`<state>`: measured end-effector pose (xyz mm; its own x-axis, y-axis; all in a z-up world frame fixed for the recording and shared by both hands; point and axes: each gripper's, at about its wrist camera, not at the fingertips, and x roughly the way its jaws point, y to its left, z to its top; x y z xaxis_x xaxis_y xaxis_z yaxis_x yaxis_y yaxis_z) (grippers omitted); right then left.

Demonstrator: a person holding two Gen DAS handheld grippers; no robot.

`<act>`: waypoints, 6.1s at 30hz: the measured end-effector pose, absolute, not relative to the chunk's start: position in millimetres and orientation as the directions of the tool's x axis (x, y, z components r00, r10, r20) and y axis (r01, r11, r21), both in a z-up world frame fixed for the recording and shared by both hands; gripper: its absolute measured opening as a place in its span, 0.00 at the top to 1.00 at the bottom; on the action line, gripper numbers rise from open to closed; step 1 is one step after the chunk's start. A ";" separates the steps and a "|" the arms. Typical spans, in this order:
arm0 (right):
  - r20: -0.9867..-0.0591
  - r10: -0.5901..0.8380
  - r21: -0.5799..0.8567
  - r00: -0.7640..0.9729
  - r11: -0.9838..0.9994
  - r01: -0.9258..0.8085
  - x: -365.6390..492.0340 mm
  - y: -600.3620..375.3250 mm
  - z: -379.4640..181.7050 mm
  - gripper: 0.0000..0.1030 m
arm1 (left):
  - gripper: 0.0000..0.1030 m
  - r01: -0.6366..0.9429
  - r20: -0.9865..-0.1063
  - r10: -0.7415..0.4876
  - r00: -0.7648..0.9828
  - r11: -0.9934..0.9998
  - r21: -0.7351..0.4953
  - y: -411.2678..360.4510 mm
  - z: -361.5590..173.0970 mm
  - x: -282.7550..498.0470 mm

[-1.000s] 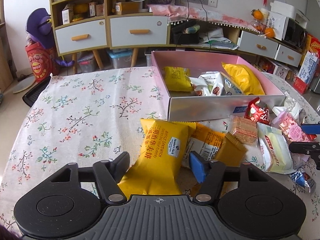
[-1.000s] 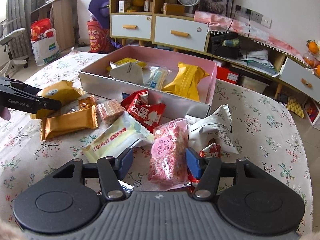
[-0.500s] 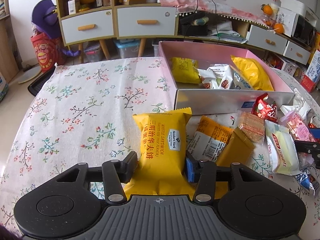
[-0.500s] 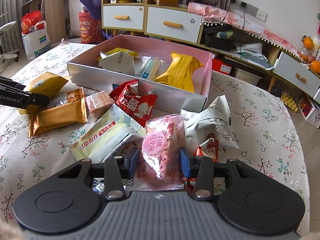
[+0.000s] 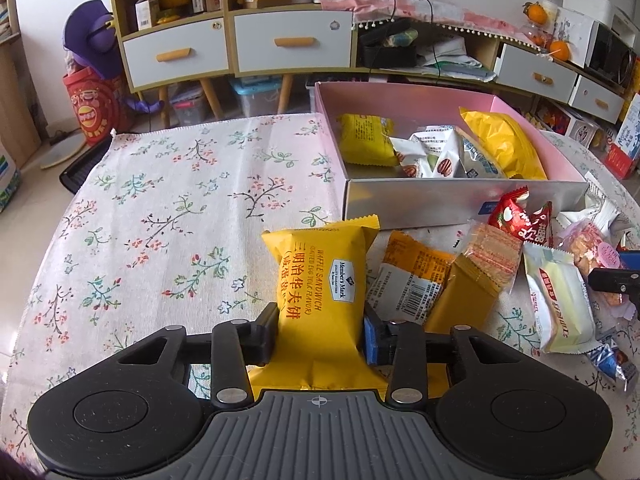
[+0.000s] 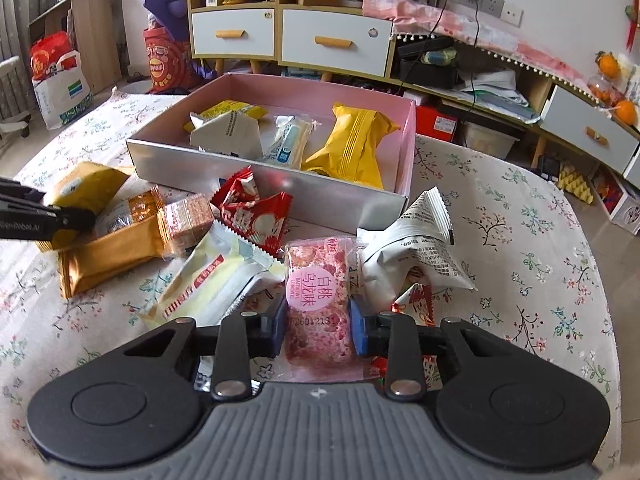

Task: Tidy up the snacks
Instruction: 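Carry both packets into the pink box and open both tools to release them, then move both open tools back over the snack pile, then grasp the gold bar packet with the left tool while the right tool grasps the white-blue truffle packet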

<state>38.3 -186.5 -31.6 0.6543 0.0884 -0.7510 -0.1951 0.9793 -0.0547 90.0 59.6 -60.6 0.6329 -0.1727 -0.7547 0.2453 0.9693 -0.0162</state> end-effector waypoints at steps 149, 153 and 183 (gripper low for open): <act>-0.757 0.217 0.028 0.616 0.953 -0.302 -24.6 -166.5 -54.4 0.10 | 0.40 0.551 -0.738 -0.346 0.579 0.833 0.041 10.3 -73.1 43.5; -0.751 0.217 0.025 0.624 0.953 -0.301 -28.9 -170.7 -51.9 0.13 | 0.54 0.564 -0.754 -0.356 0.553 0.825 0.024 5.0 -71.5 40.6; -0.763 0.206 0.025 0.613 0.957 -0.291 -15.7 -172.2 -45.8 0.46 | 0.57 0.433 -0.795 -0.265 0.547 0.901 -0.002 -23.3 -67.8 49.3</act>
<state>-15.7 -172.2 -45.8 0.6128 0.2059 -0.7629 -0.2907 0.9565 0.0247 49.3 -23.3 -67.8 0.5466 -0.2646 -0.7945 0.4329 0.9014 -0.0024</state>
